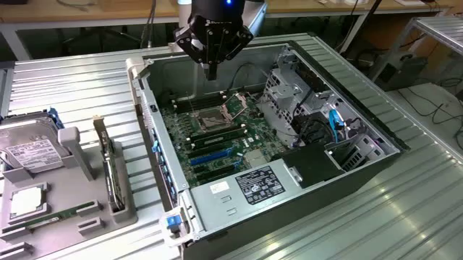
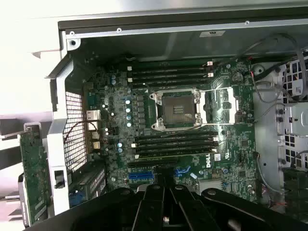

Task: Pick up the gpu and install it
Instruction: 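Reach for the gpu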

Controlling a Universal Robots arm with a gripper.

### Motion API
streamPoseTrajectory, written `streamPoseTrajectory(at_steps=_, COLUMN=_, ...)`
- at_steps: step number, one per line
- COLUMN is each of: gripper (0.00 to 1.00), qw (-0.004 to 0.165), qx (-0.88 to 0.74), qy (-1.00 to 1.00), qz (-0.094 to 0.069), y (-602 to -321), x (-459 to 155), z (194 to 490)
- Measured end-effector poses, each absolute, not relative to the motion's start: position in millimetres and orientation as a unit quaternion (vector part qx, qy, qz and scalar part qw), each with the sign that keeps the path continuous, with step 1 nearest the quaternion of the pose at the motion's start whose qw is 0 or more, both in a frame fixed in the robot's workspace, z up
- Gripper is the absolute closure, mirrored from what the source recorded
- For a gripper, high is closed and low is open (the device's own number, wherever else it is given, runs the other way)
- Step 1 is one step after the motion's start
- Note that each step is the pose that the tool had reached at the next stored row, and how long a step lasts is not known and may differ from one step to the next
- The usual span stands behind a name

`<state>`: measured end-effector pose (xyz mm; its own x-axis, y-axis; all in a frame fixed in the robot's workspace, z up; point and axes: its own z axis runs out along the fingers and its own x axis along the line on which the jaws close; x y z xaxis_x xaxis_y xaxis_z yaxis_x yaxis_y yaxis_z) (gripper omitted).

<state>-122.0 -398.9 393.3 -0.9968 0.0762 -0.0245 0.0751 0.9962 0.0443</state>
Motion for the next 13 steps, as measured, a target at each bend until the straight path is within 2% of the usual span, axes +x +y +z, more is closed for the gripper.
streamPoseTrajectory(at_steps=13, gripper=0.89, qw=0.013, qx=0.038, qy=0.999, qz=0.022, y=-399.3, x=-125.8, z=393.4)
